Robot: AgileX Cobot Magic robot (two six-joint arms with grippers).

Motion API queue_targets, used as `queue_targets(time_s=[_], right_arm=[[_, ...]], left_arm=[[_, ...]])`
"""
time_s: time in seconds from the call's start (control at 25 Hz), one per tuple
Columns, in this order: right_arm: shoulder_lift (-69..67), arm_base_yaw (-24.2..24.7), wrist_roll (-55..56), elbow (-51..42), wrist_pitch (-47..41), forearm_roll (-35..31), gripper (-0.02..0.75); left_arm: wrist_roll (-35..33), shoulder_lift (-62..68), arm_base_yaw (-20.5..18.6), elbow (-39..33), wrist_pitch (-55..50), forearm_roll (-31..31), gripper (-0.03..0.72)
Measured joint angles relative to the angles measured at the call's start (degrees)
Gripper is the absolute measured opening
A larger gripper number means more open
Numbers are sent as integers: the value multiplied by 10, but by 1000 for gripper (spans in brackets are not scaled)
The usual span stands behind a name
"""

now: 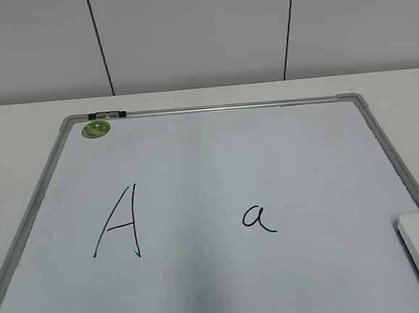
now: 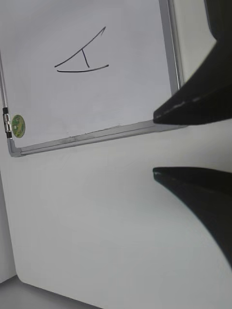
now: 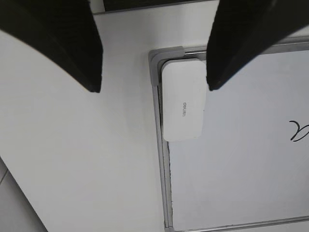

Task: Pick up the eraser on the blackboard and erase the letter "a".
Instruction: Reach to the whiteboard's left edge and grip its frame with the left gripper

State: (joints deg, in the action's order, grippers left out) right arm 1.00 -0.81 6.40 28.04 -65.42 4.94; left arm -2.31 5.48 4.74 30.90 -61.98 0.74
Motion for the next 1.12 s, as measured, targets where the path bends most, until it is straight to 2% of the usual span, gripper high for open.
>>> queue_targets(time_s=[0.48,1.12], right_arm=[[0,0,0,0,0,0,501],[0,0,0,0,0,0,501]], left_arm=[[15,335,0,73,26,-7,242],[23,748,0,319,35,-30,243]])
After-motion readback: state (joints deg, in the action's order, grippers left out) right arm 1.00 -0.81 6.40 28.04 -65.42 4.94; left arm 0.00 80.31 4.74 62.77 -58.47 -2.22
